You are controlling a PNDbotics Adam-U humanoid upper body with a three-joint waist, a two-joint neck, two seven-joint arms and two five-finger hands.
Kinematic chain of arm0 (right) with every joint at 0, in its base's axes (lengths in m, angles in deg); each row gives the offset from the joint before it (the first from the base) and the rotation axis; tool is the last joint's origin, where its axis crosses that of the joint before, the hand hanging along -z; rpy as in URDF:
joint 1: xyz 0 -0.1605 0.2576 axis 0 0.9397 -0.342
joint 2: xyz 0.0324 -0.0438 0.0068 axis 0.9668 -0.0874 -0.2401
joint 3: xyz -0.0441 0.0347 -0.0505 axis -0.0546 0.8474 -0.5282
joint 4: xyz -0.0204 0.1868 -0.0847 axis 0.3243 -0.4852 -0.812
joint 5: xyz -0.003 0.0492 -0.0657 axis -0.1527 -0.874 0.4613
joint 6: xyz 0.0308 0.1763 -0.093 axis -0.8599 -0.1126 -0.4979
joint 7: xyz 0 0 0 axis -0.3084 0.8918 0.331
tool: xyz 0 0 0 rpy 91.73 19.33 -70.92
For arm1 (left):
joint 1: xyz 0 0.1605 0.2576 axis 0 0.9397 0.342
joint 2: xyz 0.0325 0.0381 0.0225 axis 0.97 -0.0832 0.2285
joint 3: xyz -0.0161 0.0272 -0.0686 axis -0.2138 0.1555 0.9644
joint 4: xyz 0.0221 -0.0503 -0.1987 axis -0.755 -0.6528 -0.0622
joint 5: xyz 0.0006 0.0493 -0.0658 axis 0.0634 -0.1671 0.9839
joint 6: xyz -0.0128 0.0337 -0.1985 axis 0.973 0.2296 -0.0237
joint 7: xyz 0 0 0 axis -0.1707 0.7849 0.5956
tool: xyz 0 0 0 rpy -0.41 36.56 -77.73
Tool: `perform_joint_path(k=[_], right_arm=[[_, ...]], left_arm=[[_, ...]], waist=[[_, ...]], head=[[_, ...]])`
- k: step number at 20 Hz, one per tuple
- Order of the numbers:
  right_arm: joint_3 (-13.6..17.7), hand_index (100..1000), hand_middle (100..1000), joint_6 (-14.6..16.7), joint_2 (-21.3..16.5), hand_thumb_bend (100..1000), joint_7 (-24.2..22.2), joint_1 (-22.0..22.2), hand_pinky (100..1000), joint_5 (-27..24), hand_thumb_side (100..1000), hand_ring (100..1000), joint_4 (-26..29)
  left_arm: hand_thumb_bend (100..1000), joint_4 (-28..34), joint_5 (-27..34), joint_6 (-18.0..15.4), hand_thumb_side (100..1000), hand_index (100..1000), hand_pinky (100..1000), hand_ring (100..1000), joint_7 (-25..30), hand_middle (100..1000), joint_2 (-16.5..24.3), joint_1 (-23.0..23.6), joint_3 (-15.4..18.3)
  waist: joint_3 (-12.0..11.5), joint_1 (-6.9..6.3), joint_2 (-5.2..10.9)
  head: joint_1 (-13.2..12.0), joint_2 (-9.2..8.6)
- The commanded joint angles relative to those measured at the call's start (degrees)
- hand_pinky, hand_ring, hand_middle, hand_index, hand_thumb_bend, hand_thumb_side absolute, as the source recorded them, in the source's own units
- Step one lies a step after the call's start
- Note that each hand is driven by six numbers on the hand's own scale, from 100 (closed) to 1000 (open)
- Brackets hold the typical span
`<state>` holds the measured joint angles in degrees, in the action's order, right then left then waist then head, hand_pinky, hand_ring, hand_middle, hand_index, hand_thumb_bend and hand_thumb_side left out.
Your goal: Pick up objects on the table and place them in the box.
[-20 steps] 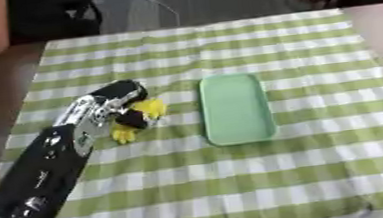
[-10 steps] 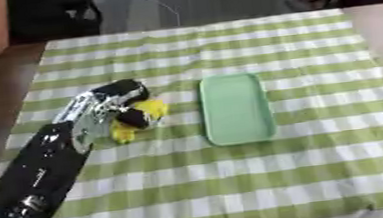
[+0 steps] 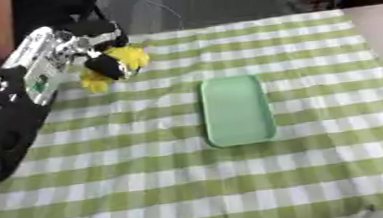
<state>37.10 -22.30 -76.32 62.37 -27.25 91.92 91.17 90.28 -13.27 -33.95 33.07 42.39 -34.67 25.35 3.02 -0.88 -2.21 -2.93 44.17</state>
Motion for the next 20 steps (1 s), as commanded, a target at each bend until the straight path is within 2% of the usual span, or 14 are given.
perform_joint_path(k=[1, 9, 13, 15, 20], right_arm=[[0.2, 880, 775, 0.1, -1.3, 100, 0.1, -0.4, 679, 0.1, 840, 751, 0.5], [0.2, 880, 775, 0.1, -1.3, 100, 0.1, -0.5, 679, 0.1, 840, 751, 0.6], [0.2, 880, 775, 0.1, -1.2, 100, 0.1, -0.5, 679, 0.0, 840, 751, 0.6], [0.1, 880, 775, 0.2, -1.1, 100, 0.0, -0.5, 679, 0.0, 840, 751, 0.6], [-0.3, 880, 775, 0.3, -0.7, 100, -0.3, -0.8, 679, -0.4, 840, 752, 0.7]], left_arm=[[100, 2.4, 0.9, 0.4, 421, 190, 100, 100, 1.2, 100, 2.2, -1.8, -0.1], [100, 3.6, 1.9, 1.1, 420, 192, 100, 100, 0.9, 100, 1.0, -2.2, 0.0], [100, 3.5, 2.2, 1.3, 419, 192, 100, 100, 0.1, 100, -1.3, -2.9, 0.0], [100, 3.1, 1.7, 1.3, 417, 192, 100, 100, -0.2, 100, -3.7, -4.2, -0.1], [100, -0.6, -1.9, 0.6, 416, 192, 100, 100, -1.9, 100, -13.5, -7.8, -0.4]], waist=[[0.0, 0.00, 0.79], [0.2, 0.02, 0.65], [0.3, 0.11, 0.65], [0.4, 0.18, 0.69], [0.7, 0.46, 0.75]], head=[[0.5, -0.06], [0.5, -0.06], [0.4, -0.11], [0.0, -0.20], [-1.5, -0.69]])
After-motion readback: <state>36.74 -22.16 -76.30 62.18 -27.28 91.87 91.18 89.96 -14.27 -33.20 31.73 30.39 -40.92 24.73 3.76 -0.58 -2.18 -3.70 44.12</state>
